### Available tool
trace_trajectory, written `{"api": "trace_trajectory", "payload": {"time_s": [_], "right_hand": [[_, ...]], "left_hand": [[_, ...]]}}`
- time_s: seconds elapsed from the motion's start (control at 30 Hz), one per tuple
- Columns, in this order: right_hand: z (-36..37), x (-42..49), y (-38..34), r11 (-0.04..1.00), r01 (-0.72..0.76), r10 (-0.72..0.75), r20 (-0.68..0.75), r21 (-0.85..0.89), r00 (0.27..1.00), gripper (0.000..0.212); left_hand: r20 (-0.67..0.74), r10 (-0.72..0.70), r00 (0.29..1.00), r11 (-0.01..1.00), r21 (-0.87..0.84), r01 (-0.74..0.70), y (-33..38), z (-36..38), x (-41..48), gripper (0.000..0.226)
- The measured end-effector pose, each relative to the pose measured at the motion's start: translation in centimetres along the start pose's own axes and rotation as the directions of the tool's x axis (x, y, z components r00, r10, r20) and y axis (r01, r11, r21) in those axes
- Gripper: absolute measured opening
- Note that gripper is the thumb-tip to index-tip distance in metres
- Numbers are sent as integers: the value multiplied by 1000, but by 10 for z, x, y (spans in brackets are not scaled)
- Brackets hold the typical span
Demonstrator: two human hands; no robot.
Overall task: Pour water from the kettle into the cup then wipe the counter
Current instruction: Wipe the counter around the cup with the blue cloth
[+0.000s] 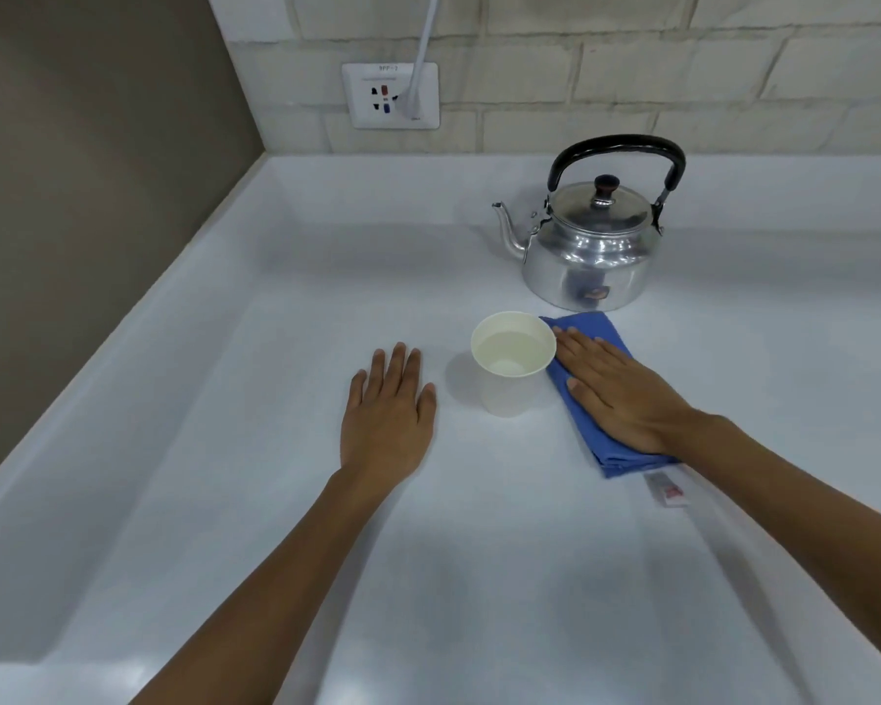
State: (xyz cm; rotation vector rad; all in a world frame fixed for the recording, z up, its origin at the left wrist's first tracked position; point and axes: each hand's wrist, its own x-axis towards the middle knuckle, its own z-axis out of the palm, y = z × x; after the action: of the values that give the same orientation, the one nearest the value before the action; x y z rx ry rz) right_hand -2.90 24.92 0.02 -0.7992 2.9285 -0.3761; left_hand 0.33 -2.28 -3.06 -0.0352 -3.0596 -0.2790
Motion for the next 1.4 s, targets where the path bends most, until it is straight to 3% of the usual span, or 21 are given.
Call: {"api": "trace_trajectory", "payload": {"time_s": [0.13,0.4,0.53,0.63,0.73,0.87,1.0,1.1,1.27,1.4], "right_hand": [[-11,29,-3,995,89,-92,77,45,993,50],[-2,-4,13,985,171,-171,64,11,983,49],[-10,-30,47,998,-42,43,-27,38,999,51],[-7,-31,46,961,-275,275,-86,9,958,51],[3,-33,14,923,-384,378,-109,-39,919,52],[24,-62,-39,953,-297,285,-162,-58,945,53],[27,-96,-50,983,-185,183,-96,-13,978,53],[14,-104,-25,964,-267,265,-107,0,958,57],[17,-99,-20,870,-494,486,-175,-2,856,55],[34,-98,-64,897,-443,435,-200,4,878,56]], "left_hand": [[-4,-1,1000,1000,7,1,1,0,1,54],[-13,7,1000,1000,-23,-7,-3,0,-1,53],[-16,8,1000,1000,-28,-8,-3,0,1,53],[-11,7,1000,1000,-19,-7,-2,0,1,53],[-9,11,1000,1000,-3,-11,-1,0,0,53],[-12,14,1000,1000,-1,-14,-2,-1,1,54],[-1,20,1000,1000,0,-20,-4,-1,0,53],[-12,20,1000,1000,-14,-20,-5,-1,0,53],[-2,22,1000,1000,-2,-22,-3,-2,0,53],[-4,17,1000,1000,4,-17,-2,-1,-1,54]]}}
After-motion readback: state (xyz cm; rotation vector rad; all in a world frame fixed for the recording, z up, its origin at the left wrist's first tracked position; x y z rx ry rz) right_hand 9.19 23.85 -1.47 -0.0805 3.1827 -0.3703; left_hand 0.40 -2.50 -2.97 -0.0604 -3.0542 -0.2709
